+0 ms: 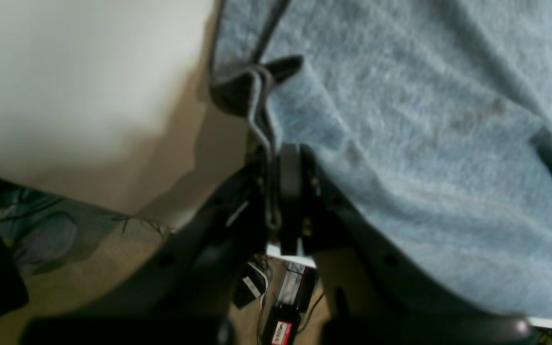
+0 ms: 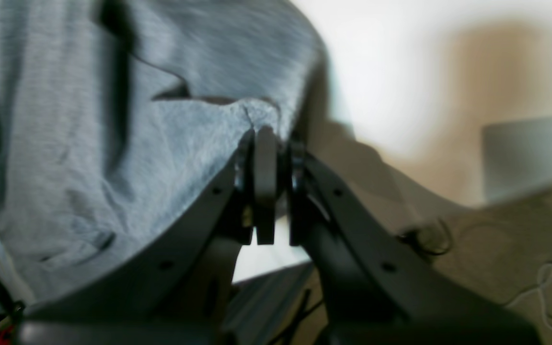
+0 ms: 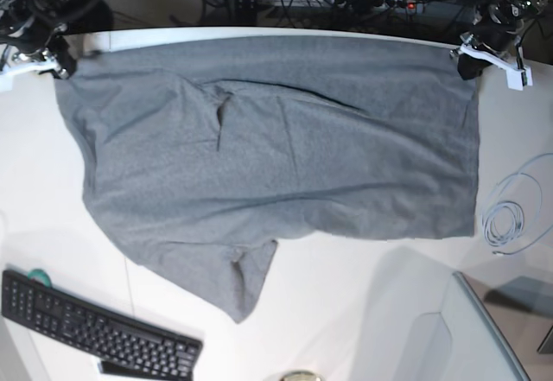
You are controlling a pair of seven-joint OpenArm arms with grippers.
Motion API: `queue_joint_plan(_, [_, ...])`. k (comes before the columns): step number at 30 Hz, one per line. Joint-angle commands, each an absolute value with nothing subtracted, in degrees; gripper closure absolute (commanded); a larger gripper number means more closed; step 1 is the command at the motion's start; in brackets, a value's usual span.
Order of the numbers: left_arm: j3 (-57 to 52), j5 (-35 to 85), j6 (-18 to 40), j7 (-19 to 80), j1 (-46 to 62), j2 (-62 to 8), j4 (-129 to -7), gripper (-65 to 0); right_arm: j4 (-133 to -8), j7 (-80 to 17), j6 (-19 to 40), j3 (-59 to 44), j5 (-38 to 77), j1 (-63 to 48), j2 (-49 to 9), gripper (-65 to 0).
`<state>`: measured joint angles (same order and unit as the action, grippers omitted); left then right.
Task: Layout the t-shirt on the table in an organized manner, then fold the t-shirt properly
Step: 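Pull the t-shirt corners outward with both grippers to spread it, then release the t-shirt corners and raise both grippers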
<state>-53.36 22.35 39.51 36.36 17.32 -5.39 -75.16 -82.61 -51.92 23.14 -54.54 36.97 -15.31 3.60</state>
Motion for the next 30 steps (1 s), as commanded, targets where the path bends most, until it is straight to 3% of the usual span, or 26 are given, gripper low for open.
queue_joint_plan(1, [-53.58,23.16,40.00,34.95,17.36,-6.29,-76.09,0.0,-83.74,-50.95,23.60,-54.73,37.93,-15.60,3.12,-0.2])
queue_joint_plan(14, [-53.49,22.99,40.00,35.03,14.37,-6.29,-76.00,0.0,-83.65,-45.85,25.98,-54.81,37.93,-17.54,4.26,0.0])
queue_joint_plan(21, [-53.49,13.05,40.00,34.95,8.57,-5.85,-75.21,0.0,-83.38,-45.67,26.33,-54.73,37.85,-18.51,5.58,0.0])
queue_joint_plan(30, [-53.58,12.53,40.00,35.12,7.87,-6.29,-74.86,0.0,-83.56,-45.76,26.33,-54.73,37.85,-20.44,6.02,0.0])
